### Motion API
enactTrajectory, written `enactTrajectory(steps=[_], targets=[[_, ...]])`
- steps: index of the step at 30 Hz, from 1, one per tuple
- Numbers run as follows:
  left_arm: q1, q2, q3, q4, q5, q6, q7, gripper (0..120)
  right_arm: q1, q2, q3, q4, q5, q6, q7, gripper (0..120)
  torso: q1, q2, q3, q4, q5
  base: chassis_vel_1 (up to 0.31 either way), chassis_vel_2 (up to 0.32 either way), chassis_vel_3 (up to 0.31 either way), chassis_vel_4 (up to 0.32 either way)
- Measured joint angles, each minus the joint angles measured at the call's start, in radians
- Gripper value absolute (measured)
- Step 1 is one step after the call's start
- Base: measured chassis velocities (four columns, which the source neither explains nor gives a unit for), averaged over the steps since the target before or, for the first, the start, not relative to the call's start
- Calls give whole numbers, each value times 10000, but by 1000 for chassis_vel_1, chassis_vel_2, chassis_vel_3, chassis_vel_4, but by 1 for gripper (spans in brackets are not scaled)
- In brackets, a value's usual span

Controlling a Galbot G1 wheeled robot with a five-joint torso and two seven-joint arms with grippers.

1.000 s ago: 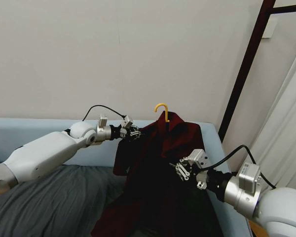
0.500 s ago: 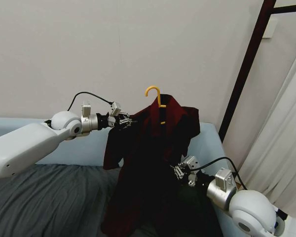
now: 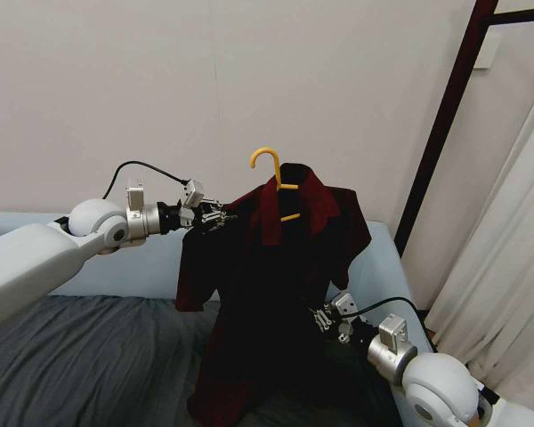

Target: Pick up the clothes from the sofa and hang them on the clothes hanger.

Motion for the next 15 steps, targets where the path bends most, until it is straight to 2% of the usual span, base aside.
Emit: enactTrajectory(steps=[4,7,9,12,13,15], targets=[[337,-78,-256,349,279,-140,38,7,-500,-193,408,304,-359,188,67,43,0,0,0,-1,0,0,0,0,0],[393,-89,-311,463,330,-172,76,7,-683,-219,577,437,-419,225,139,50,1,1,0,-3,-1,0,0,0,0],[615,84,-576,444,423,-203,143,7,-726,-170,662,521,-423,235,317,60,0,0,0,-7,1,0,0,0,0],[830,258,-871,362,481,-204,147,7,-646,-107,675,539,-419,236,413,67,0,1,0,0,1,0,0,0,0],[979,349,-1052,311,513,-205,148,7,-594,-56,737,597,-364,248,534,73,0,1,0,9,1,0,0,0,0],[1165,418,-1242,271,642,-207,157,7,-495,26,918,799,-94,268,860,81,0,1,0,6,0,0,0,0,0]])
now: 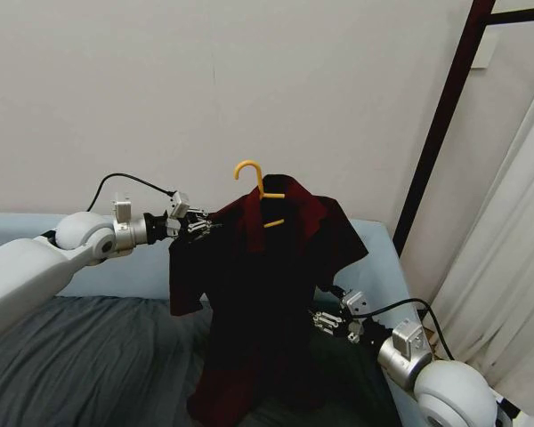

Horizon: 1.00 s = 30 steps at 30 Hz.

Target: Pick up the clothes from the sofa and hang them on the clothes hanger.

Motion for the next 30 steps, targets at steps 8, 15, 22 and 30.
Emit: enactTrajectory(steps=[8,15,22,30], targets=[[588,176,-319,-382,445,-40,2,7,723,-67,116,307,686,236,703,100,0,0,0,-4,0,0,0,0,0],[637,226,-94,-654,654,-62,34,7,1069,-162,34,240,695,282,768,100,0,0,0,-6,2,0,0,0,0],[627,89,181,-837,678,-60,138,7,1632,-458,-287,-14,1017,-57,764,100,0,0,1,-6,2,0,0,0,0],[637,-54,245,-891,637,-52,406,7,1968,-546,-423,-174,1840,-476,905,88,0,0,1,-6,2,0,0,0,0]])
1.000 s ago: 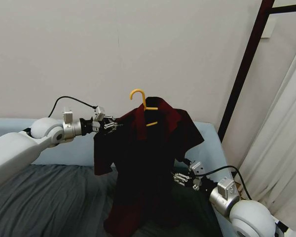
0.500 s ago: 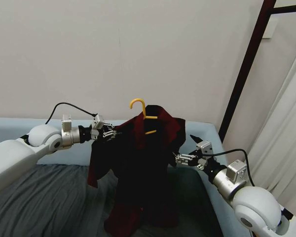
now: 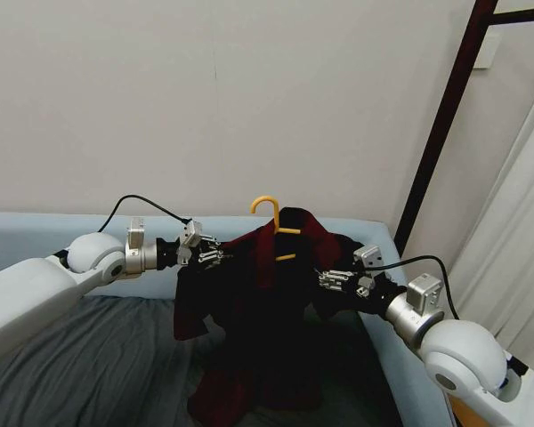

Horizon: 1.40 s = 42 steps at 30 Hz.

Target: Pick up the clothes from the sofa and hang them on the clothes hanger.

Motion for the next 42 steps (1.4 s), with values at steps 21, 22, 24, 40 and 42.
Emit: enactTrajectory(steps=[21,22,24,40,42], targets=[[171,-292,-18,322,-145,-144,420,7,-101,-240,-63,150,73,-109,110,15,0,0,0,0,-1,0,0,0,0],[174,-303,-18,322,-145,-144,423,7,-106,-269,-76,170,27,-102,88,12,0,0,0,1,-1,0,0,0,0],[174,-319,-18,324,-145,-145,434,7,-120,-314,-89,196,-73,-92,63,8,0,0,0,1,-1,0,0,0,0],[47,-628,75,413,-140,-47,182,7,-164,-1594,-175,831,-2301,-410,-18,0,0,0,0,0,0,0,0,0,0],[-26,-664,214,358,-87,10,74,7,-140,-1841,-188,860,-2761,-671,-18,0,0,0,0,0,0,0,0,0,0]])
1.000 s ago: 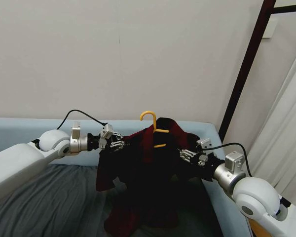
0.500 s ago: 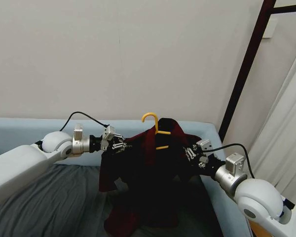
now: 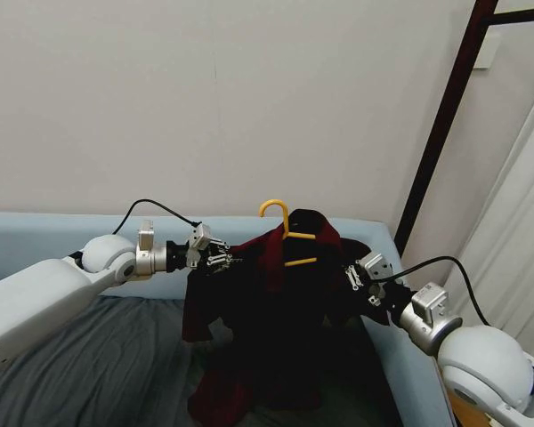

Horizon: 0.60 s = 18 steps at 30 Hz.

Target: Pick up the clothes from the sofa and hang them on the clothes hanger.

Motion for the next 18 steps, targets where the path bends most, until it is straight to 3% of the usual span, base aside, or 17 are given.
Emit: enactTrajectory(steps=[8,18], targets=[[-115,-210,384,-310,70,161,-425,7,61,-733,-48,268,-1278,-631,-55,0,0,0,0,0,0,0,0,0,0],[-331,-1208,900,-66,116,215,-881,7,73,-1083,-72,777,-1814,-751,-348,0,1,0,0,-1,1,0,0,0,0]])
